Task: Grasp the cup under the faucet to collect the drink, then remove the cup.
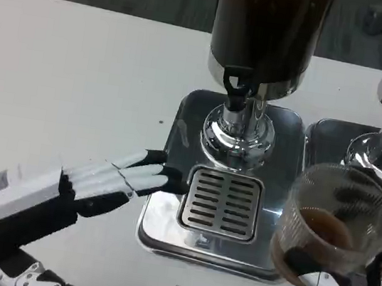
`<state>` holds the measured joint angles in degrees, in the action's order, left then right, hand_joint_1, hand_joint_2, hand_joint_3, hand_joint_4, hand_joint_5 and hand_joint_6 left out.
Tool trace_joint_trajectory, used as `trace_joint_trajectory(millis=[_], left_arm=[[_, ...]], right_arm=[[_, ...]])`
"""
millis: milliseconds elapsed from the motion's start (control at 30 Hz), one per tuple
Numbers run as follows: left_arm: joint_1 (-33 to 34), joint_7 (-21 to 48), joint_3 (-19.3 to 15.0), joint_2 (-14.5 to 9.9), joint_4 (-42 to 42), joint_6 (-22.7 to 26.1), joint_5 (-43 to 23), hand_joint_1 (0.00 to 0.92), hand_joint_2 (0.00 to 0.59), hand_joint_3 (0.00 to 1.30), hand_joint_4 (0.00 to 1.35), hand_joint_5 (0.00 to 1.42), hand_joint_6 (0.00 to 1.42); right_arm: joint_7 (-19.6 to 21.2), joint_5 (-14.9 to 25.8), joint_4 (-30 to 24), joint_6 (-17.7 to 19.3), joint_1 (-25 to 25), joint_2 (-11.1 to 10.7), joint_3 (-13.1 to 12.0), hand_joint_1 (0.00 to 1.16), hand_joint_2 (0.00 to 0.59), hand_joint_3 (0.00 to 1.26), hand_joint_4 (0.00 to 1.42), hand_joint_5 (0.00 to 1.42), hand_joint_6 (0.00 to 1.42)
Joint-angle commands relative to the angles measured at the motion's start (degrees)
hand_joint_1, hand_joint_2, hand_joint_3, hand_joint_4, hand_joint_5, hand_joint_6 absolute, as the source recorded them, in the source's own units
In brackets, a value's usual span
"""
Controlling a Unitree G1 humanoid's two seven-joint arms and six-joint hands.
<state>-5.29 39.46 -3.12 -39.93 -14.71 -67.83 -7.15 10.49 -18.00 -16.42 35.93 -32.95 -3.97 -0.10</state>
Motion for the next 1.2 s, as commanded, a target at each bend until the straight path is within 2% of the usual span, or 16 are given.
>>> trace_joint_trajectory(millis=[33, 567, 1000, 1200], left_arm=[[-1.2, -0.9, 1.1, -1.4, 1.3, -0.6, -1.2, 0.000, 0.106, 0.11, 0.00, 0.00, 0.09], [-2.2, -1.6, 1.6, -2.3, 2.2, -1.3, -0.4, 0.000, 0.106, 0.11, 0.00, 0.00, 0.10], [-2.3, -4.8, -1.1, -2.8, 3.4, -4.9, 6.8, 0.000, 0.107, 0.13, 0.00, 0.00, 0.09], [-1.9, -6.4, -1.8, -3.1, 3.2, -5.8, 9.1, 0.000, 0.079, 0.14, 0.00, 0.00, 0.09]], right_arm=[[-0.3, 1.6, -2.6, 1.5, -0.7, 0.8, 0.3, 0.96, 0.122, 0.71, 0.86, 1.07, 1.40], [-0.8, 1.8, -3.3, 2.1, -1.5, 1.7, 0.6, 0.96, 0.129, 0.72, 0.88, 1.07, 1.42], [-0.9, 1.9, -2.9, 2.2, -1.0, 1.8, 0.7, 0.95, 0.130, 0.72, 0.88, 1.08, 1.42], [-0.8, 2.0, -2.8, 2.2, -0.9, 1.8, 0.7, 0.95, 0.130, 0.72, 0.88, 1.08, 1.42]])
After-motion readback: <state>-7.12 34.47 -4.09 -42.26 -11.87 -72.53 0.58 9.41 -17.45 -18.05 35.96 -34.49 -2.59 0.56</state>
